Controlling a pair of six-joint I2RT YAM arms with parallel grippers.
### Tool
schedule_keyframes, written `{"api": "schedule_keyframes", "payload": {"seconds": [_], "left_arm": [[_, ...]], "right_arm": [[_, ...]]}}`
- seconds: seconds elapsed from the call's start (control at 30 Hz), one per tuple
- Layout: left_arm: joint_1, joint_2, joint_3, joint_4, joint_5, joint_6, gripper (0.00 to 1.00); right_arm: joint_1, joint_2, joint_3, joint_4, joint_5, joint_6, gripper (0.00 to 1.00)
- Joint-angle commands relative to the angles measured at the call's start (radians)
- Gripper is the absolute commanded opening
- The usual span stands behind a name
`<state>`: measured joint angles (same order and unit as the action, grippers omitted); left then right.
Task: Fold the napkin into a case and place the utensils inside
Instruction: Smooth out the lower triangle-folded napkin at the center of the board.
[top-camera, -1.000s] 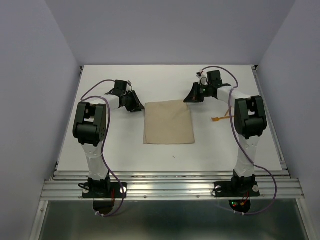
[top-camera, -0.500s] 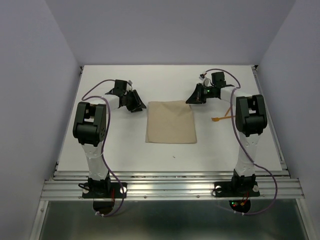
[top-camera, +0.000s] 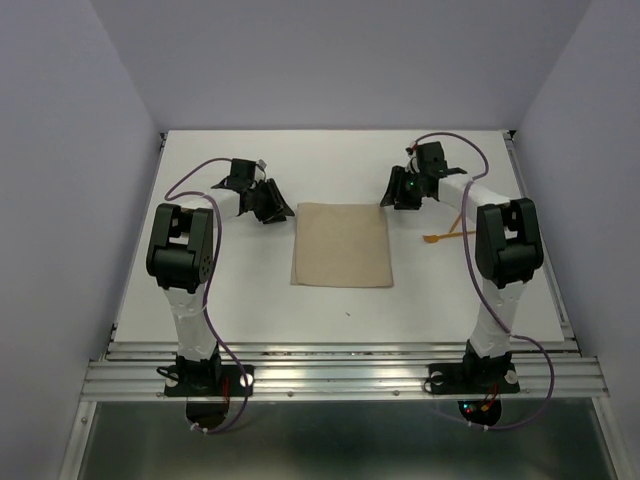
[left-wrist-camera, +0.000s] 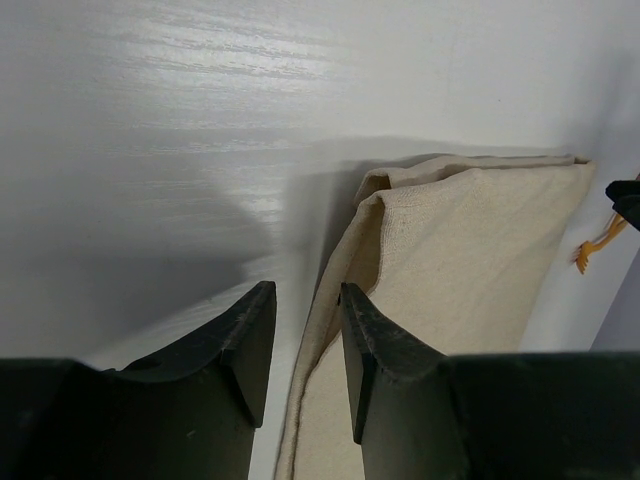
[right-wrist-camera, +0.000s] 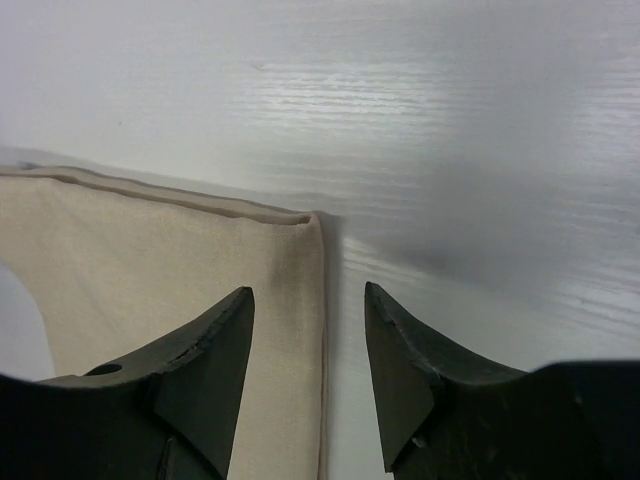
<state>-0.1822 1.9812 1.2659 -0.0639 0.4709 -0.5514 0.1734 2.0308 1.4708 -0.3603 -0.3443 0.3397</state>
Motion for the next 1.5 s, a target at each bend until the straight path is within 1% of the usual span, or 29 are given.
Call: {"api": "schedule_keyframes", "payload": {"seconds": [0.0,0.1,0.23,0.3,0.33,0.4,0.43,0.5,0.53,0.63,0.67,0.77,0.8,0.97,1.0,1.07,1.1,1.2,1.23,1.3,1.37,1.4,1.43,1.47], "left_arm": [[-0.003,-0.056,0.012,0.007,0.006,0.007,0.43],[-0.003,-0.058,0.01,0.004,0.003,0.008,0.43],[-0.003,-0.056,0.009,0.003,0.002,0.007,0.43],[-0.003,-0.058,0.006,0.001,0.0,0.007,0.42],[-0.003,-0.058,0.004,-0.002,0.0,0.008,0.42],[-0.003,-0.061,0.003,-0.002,-0.003,0.01,0.42],[-0.003,-0.062,0.003,-0.007,-0.006,0.011,0.42],[-0.003,-0.065,0.003,-0.008,-0.009,0.015,0.42],[-0.003,-0.065,0.003,-0.01,-0.011,0.015,0.42],[-0.003,-0.067,0.006,-0.013,-0.012,0.018,0.42],[-0.003,-0.067,0.006,-0.016,-0.014,0.018,0.42],[-0.003,-0.071,0.01,-0.028,-0.018,0.027,0.42],[-0.003,-0.073,0.013,-0.033,-0.021,0.03,0.42],[-0.002,-0.091,0.018,-0.056,-0.041,0.045,0.42],[-0.002,-0.096,0.018,-0.057,-0.043,0.047,0.42],[0.0,-0.097,0.02,-0.063,-0.043,0.048,0.42],[0.0,-0.102,0.021,-0.065,-0.044,0.05,0.42],[0.001,-0.107,0.02,-0.066,-0.044,0.051,0.42],[0.001,-0.107,0.02,-0.068,-0.046,0.051,0.42],[0.003,-0.108,0.02,-0.07,-0.046,0.051,0.42],[0.003,-0.108,0.016,-0.07,-0.046,0.053,0.42],[0.004,-0.11,0.015,-0.07,-0.048,0.053,0.42],[0.004,-0.108,0.013,-0.071,-0.048,0.053,0.42],[0.004,-0.108,0.013,-0.071,-0.048,0.053,0.42]], "right_arm": [[0.069,-0.057,-0.05,0.01,0.134,-0.005,0.54],[0.078,-0.058,-0.066,0.038,0.143,0.015,0.54],[0.11,-0.023,-0.034,0.037,0.166,0.019,0.53],[0.124,-0.006,-0.006,0.02,0.2,0.015,0.51],[0.135,0.009,0.003,0.012,0.209,0.015,0.44],[0.135,0.017,0.009,0.009,0.223,0.021,0.35],[0.135,0.013,0.008,0.011,0.229,0.025,0.24],[0.135,0.005,0.005,0.011,0.24,0.031,0.17],[0.135,0.002,0.002,0.011,0.241,0.032,0.1],[0.135,-0.018,-0.004,0.011,0.235,0.039,0.01],[0.135,-0.023,-0.007,0.012,0.22,0.038,0.01],[0.126,-0.052,-0.013,0.026,0.096,0.038,0.01],[0.109,-0.061,-0.027,0.038,0.002,0.041,0.01],[0.046,-0.083,-0.044,0.107,-0.257,0.067,0.01],[0.035,-0.078,-0.049,0.119,-0.359,0.073,0.01],[-0.003,-0.052,-0.072,0.181,-0.464,0.108,0.01],[-0.014,-0.043,-0.081,0.237,-0.561,0.142,0.01],[-0.035,-0.008,-0.133,0.348,-0.683,0.214,0.01],[-0.047,0.006,-0.138,0.348,-0.693,0.217,0.01],[-0.061,0.031,-0.156,0.401,-0.722,0.226,0.01],[-0.084,0.037,-0.167,0.412,-0.716,0.226,0.01],[-0.084,0.039,-0.168,0.411,-0.705,0.219,0.03],[-0.084,0.039,-0.168,0.406,-0.682,0.217,0.03],[-0.095,0.042,-0.165,0.393,-0.649,0.211,0.14]]}}
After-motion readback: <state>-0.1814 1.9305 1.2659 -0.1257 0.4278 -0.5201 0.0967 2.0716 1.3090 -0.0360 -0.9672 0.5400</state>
